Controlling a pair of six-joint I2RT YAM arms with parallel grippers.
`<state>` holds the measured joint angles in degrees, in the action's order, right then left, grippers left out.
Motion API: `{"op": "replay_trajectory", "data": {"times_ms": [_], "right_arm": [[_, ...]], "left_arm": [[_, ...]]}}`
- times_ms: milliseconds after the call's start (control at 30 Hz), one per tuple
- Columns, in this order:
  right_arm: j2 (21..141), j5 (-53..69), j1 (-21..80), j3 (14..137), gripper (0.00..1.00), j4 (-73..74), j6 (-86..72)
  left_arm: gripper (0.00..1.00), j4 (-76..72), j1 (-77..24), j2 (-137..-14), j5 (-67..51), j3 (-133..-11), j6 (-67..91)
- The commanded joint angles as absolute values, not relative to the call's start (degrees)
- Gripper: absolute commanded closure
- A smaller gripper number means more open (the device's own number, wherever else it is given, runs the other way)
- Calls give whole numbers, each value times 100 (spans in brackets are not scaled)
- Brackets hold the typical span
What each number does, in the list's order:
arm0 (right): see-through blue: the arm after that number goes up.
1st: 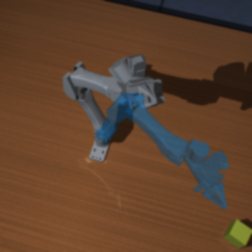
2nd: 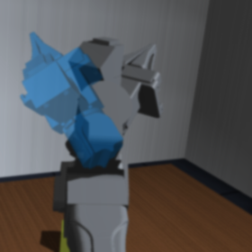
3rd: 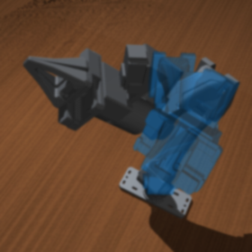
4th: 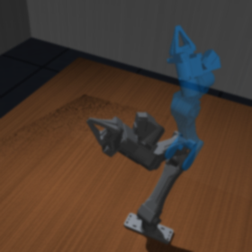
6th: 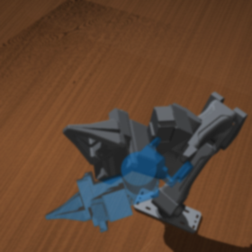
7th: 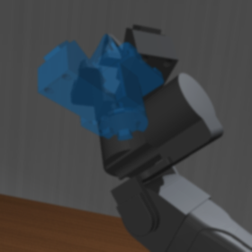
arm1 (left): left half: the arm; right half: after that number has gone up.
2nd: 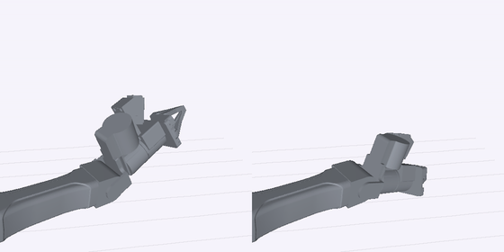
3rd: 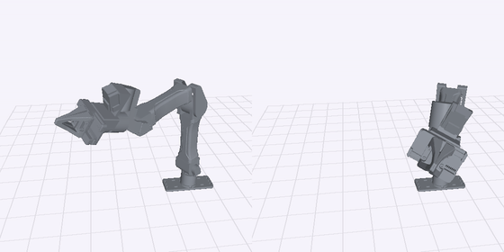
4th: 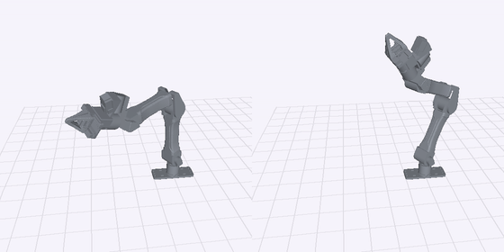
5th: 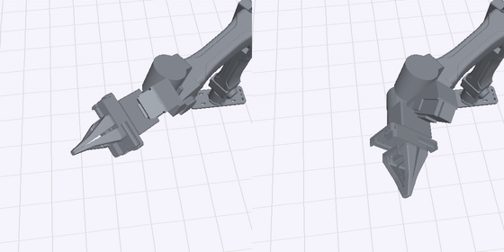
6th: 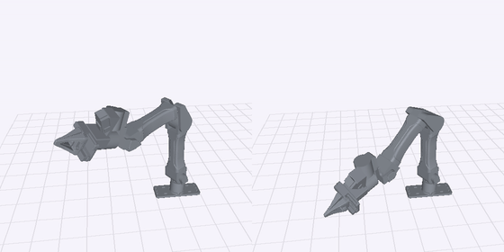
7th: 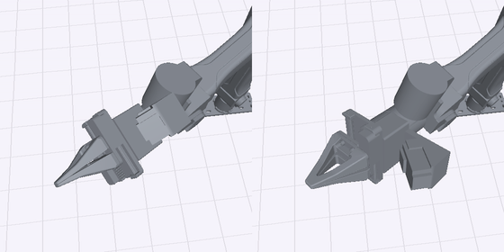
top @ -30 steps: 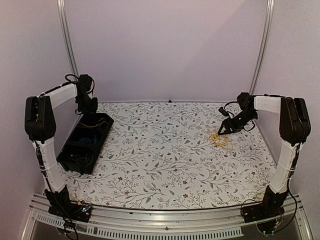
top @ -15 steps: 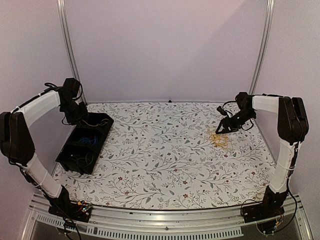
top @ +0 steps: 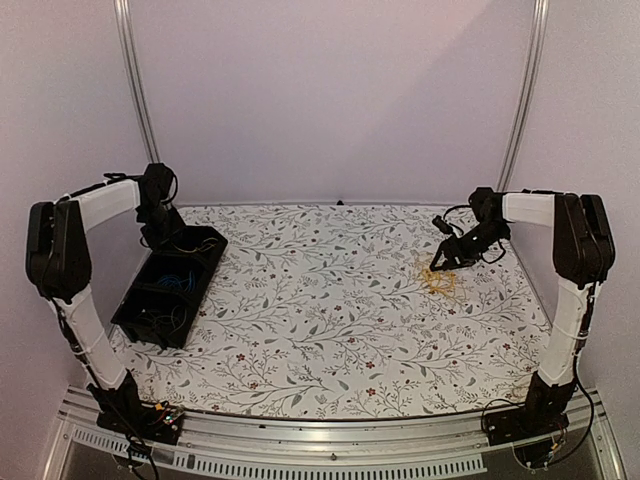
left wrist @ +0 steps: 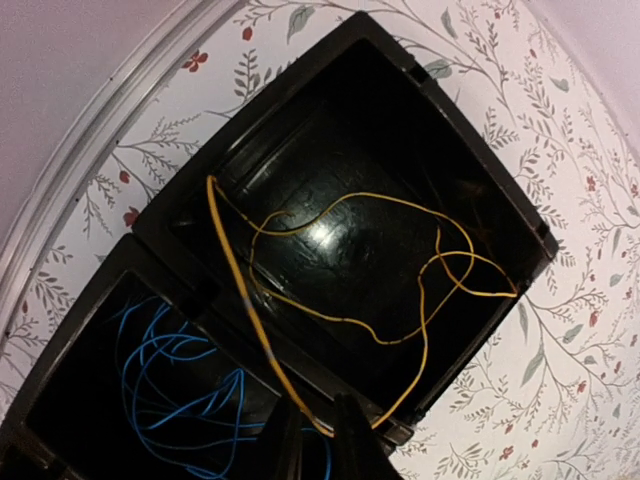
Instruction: Untangle the cables
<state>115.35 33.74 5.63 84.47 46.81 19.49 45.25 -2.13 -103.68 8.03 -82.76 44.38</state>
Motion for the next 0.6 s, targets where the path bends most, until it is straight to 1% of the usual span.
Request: {"op": "replay_trajectory", "data": {"times_ms": [0, 100, 400, 567], "right_arm": [[11401, 3473, 599, 8291, 39, 4622, 1912], [11391, 3427, 594, 8296, 39, 4615, 1937], [11386, 3340, 597, 8341, 39, 4619, 1971], [11140, 3431, 592, 8378, 39, 4555, 2016]], "left_arm": [[89, 4395, -128, -10761, 1028, -8776, 4440], [99, 4410, -53, -11184, 1063, -9156, 4281], [100, 4564, -9, -12276, 909, -9935, 4028], [100, 4575, -93, -12331, 887, -9860, 4022]]}}
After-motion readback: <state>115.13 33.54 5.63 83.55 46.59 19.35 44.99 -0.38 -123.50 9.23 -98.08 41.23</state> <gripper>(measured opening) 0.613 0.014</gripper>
